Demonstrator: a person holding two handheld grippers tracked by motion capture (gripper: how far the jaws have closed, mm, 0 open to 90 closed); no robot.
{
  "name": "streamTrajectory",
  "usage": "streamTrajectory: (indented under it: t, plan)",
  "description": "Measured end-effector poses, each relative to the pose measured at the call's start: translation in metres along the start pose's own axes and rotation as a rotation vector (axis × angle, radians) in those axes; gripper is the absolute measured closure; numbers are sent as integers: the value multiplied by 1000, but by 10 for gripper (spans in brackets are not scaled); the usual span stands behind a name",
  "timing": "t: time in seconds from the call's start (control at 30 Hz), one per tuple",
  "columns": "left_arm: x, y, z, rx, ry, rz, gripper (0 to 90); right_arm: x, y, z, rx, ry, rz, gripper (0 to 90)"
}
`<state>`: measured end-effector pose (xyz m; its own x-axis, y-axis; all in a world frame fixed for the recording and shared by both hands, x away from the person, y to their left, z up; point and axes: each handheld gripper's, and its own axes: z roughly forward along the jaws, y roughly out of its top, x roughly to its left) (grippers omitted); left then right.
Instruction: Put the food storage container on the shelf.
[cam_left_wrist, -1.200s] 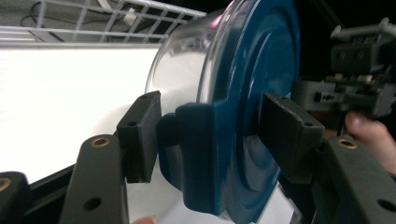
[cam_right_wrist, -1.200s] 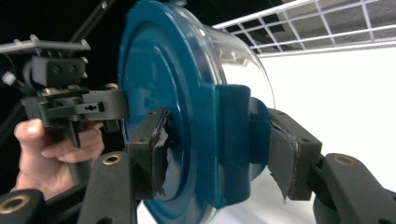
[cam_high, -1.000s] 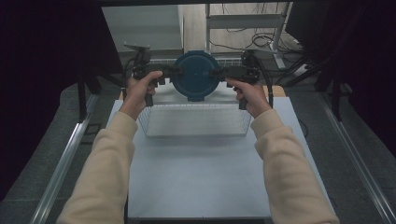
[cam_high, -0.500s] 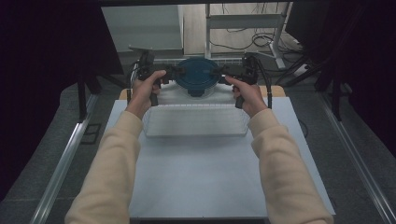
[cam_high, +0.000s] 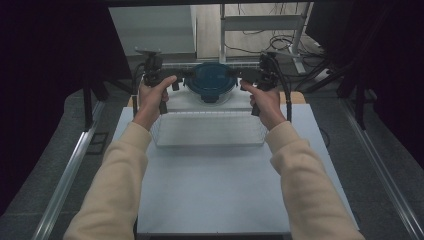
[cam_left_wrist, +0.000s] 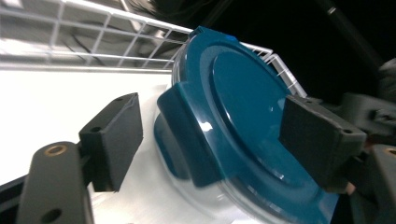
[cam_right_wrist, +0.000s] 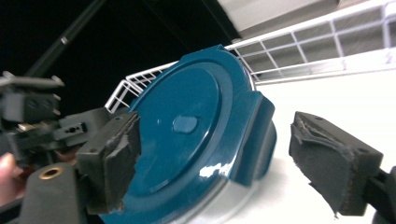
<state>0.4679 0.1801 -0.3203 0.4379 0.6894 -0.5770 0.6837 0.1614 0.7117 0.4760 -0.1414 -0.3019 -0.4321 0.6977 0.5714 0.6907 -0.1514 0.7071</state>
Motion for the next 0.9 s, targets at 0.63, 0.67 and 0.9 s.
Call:
streamTrajectory:
  t: [0.63,0.67,0.9]
  plan:
    - [-38,-137,-88,21,-15,291,206,-2,-122,-109,-7,-25,-473,162]
    - [-36,-148,-92,34,-9,302,206,-5,-134,-114,6,-22,-484,162]
    - [-15,-216,-100,66,98,351,207,-34,-204,-122,84,-67,-486,160]
